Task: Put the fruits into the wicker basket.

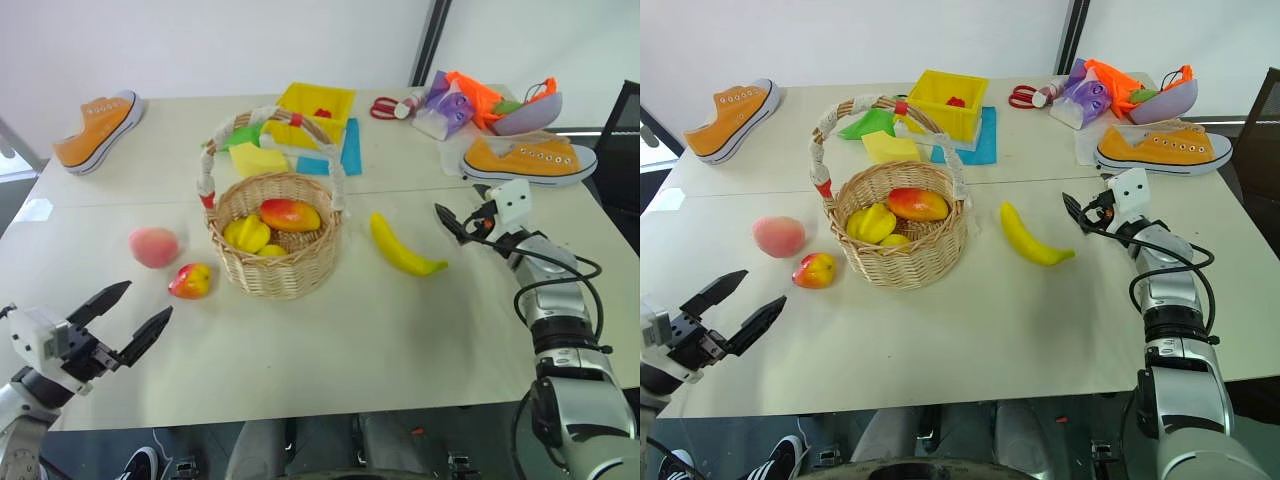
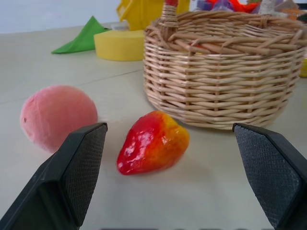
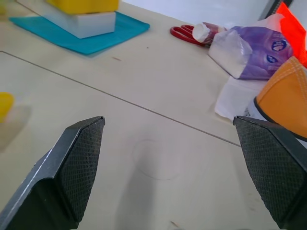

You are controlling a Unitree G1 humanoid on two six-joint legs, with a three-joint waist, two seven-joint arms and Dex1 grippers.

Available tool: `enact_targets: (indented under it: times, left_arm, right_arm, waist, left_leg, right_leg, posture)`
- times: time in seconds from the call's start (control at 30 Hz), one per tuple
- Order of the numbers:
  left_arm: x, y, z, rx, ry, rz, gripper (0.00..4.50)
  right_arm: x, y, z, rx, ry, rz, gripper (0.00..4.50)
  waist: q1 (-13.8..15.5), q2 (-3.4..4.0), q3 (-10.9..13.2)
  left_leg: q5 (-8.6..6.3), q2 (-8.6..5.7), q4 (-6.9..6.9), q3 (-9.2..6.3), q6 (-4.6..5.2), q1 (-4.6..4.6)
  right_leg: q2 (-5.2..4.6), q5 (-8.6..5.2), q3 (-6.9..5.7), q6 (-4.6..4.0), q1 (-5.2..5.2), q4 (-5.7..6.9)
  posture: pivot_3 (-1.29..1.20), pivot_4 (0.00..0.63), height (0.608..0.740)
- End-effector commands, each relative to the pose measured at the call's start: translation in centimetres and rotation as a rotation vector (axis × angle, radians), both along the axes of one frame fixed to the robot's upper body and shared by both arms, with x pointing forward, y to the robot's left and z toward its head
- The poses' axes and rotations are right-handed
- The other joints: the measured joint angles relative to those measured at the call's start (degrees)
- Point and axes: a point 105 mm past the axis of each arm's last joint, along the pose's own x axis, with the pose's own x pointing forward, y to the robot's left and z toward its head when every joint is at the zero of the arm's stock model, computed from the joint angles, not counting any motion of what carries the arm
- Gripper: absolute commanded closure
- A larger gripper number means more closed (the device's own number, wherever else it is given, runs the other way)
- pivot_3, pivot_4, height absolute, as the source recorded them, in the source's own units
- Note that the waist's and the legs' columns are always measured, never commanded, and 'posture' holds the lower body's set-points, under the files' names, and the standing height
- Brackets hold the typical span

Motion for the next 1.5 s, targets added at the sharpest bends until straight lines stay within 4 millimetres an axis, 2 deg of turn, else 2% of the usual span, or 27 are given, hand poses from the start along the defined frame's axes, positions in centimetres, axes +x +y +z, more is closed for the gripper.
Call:
enact_targets:
  times: [0.03, 0.17, 0.23, 0.37, 0.47, 0.6, 0.73, 0.87, 1.03, 1.23, 1.33, 1.5]
  left_arm:
    - [-0.7, -0.7, 1.8, 0.036, -0.058, -0.078, 0.0]
    - [-2.2, -4.0, 2.7, 0.054, -0.021, -0.314, 0.0]
    - [-2.4, -4.7, 2.9, 0.092, -0.026, -0.357, 0.0]
    - [-2.0, -6.5, 3.6, 0.068, -0.04, -0.439, 0.0]
    - [-1.9, -7.4, 3.3, 0.057, -0.029, -0.473, 0.0]
    - [-1.5, -8.2, 2.7, 0.061, -0.037, -0.477, 0.0]
    - [-1.1, -8.7, 2.8, 0.067, -0.056, -0.458, 0.0]
    - [-0.8, -8.8, 2.8, 0.062, -0.057, -0.445, 0.0]
    - [-0.7, -9.1, 3.0, 0.067, -0.068, -0.434, 0.0]
    - [-0.7, -9.5, 2.9, 0.06, -0.078, -0.43, 0.0]
    - [-0.6, -9.5, 2.8, 0.058, -0.083, -0.426, 0.0]
    - [-0.5, -9.5, 2.8, 0.058, -0.087, -0.417, 0.0]
  right_arm:
    - [-0.9, 1.1, 1.8, 0.019, -0.038, 0.105, 0.03]
    - [-3.5, 3.2, 2.3, 0.029, 0.051, 0.331, 0.03]
    - [-4.4, 3.4, 2.7, 0.023, 0.092, 0.375, 0.03]
    - [-7.2, 5.4, 3.5, -0.003, 0.246, 0.523, 0.03]
    - [-8.3, 6.6, 3.0, -0.066, 0.341, 0.554, 0.03]
    - [-6.2, 6.7, 2.5, -0.194, 0.35, 0.362, 0.03]
    - [-7.4, 8.4, 1.2, -0.242, 0.436, 0.39, 0.03]
    - [-7.4, 9.0, -0.2, -0.263, 0.466, 0.368, 0.03]
    - [-5.4, 8.0, -0.4, -0.309, 0.402, 0.239, 0.03]
    - [-5.2, 7.6, -1.2, -0.29, 0.435, 0.223, 0.03]
    - [-5.4, 7.5, -1.8, -0.266, 0.471, 0.226, 0.83]
    - [-5.0, 6.9, -1.4, -0.265, 0.456, 0.199, 3.31]
  waist:
    - [0.0, 0.0, 0.0]
    - [0.2, 0.04, 0.0]
    - [0.3, 0.14, 0.1]
    - [0.3, 0.22, 0.1]
    - [0.1, 0.22, 0.0]
    - [0.1, 0.22, 0.0]
    - [0.6, 0.2, 0.0]
    - [0.4, 0.2, 0.0]
    - [0.3, 0.2, 0.0]
    - [0.4, 0.19, 0.0]
    - [0.3, 0.19, 0.0]
    - [0.3, 0.19, 0.0]
  left_leg:
    - [0.0, 0.0, 0.0, 0.0, 0.0, 0.0]
    - [-0.02, 0.01, -0.02, -0.01, 0.01, -0.02]
    - [-0.03, 0.0, -0.02, -0.01, 0.02, -0.02]
    - [-0.03, 0.01, -0.03, -0.01, 0.03, -0.01]
    - [-0.03, 0.02, -0.08, -0.01, 0.03, -0.01]
    - [-0.03, 0.01, -0.12, -0.01, 0.03, -0.04]
    - [-0.03, 0.01, -0.14, -0.01, 0.03, -0.14]
    - [-0.03, 0.01, -0.16, 0.0, 0.03, -0.23]
    - [-0.03, 0.0, -0.15, 0.0, 0.04, -0.23]
    - [-0.02, 0.0, -0.15, 0.0, 0.04, -0.23]
    - [-0.02, -0.01, -0.14, 0.0, 0.05, -0.23]
    - [-0.02, -0.01, -0.11, 0.0, 0.05, -0.22]
  right_leg:
    - [0.0, 0.0, 0.0, 0.0, 0.0, 0.0]
    - [-0.01, -0.02, 0.0, -0.04, 0.02, -0.09]
    - [-0.03, -0.08, 0.0, -0.16, 0.04, -0.14]
    - [-0.04, -0.11, 0.01, -0.21, 0.05, -0.16]
    - [-0.04, -0.11, 0.02, -0.22, 0.01, -0.17]
    - [-0.04, -0.11, 0.03, -0.22, -0.05, -0.21]
    - [-0.04, -0.11, 0.02, -0.22, -0.29, -0.26]
    - [-0.04, -0.1, 0.03, -0.2, -0.24, -0.28]
    - [-0.03, -0.1, 0.02, -0.19, -0.22, -0.27]
    - [-0.03, -0.08, 0.01, -0.15, -0.21, -0.26]
    - [-0.03, -0.07, 0.0, -0.13, -0.19, -0.27]
    - [-0.03, -0.05, 0.0, -0.11, -0.16, -0.26]
  posture:
    - [0.0, 0.15, 0.74]
    - [0.0, 0.15, 0.74]
    - [0.0, 0.15, 0.74]
    - [0.0, 0.15, 0.74]
    - [0.0, 0.15, 0.74]
    - [0.0, 0.15, 0.74]
    - [0.0, 0.15, 0.74]
    - [0.0, 0.15, 0.74]
    - [0.0, 0.15, 0.74]
    - [0.0, 0.15, 0.74]
    - [0.0, 0.15, 0.74]
    - [0.0, 0.15, 0.74]
